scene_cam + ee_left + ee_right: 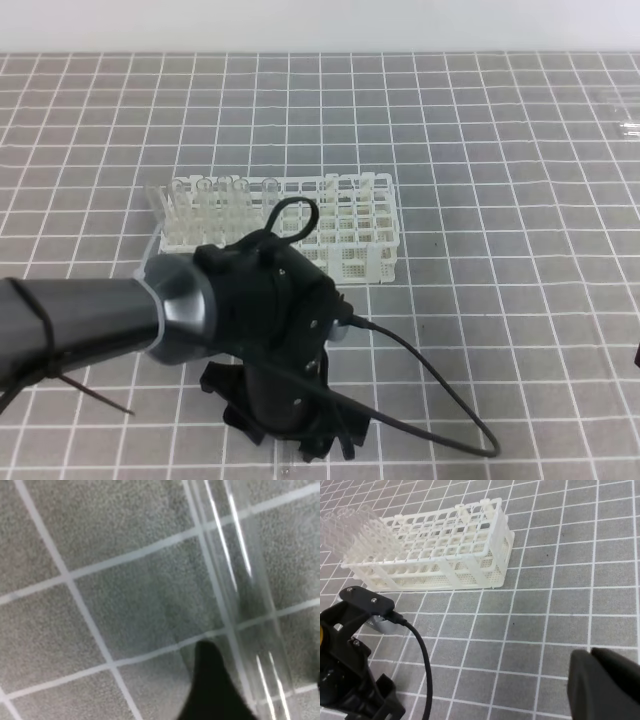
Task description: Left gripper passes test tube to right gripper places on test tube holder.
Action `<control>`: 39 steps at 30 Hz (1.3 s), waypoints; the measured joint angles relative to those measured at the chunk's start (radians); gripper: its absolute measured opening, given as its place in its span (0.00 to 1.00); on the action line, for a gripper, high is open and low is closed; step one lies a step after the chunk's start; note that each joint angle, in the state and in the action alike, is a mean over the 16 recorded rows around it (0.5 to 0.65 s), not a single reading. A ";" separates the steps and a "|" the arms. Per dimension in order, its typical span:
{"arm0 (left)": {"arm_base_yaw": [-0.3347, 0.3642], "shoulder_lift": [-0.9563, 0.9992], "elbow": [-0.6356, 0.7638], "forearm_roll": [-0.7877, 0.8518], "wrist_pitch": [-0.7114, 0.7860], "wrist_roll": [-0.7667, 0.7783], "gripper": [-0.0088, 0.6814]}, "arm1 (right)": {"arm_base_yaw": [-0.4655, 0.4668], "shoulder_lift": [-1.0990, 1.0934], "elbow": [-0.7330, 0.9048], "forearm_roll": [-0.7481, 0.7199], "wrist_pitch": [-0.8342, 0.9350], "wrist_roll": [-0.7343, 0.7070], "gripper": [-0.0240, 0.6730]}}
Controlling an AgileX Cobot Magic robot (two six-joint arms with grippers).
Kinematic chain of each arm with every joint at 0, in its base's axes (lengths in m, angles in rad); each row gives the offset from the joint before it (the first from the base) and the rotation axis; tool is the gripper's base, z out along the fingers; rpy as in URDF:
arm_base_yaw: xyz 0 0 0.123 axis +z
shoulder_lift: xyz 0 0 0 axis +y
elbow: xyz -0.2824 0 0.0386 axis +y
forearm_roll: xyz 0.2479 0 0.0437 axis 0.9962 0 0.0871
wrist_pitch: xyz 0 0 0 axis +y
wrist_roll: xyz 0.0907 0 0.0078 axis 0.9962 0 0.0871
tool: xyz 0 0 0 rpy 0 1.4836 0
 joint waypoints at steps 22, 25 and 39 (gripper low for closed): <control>0.000 -0.092 0.002 0.045 -0.034 0.048 0.02 | 0.000 0.000 0.000 0.002 0.027 0.000 0.03; 0.000 -0.155 0.003 0.073 -0.050 0.047 0.02 | 0.000 0.000 0.000 0.001 0.045 -0.001 0.03; 0.000 -0.658 0.238 0.386 -0.315 -0.177 0.02 | 0.000 0.030 -0.066 0.066 0.179 -0.003 0.03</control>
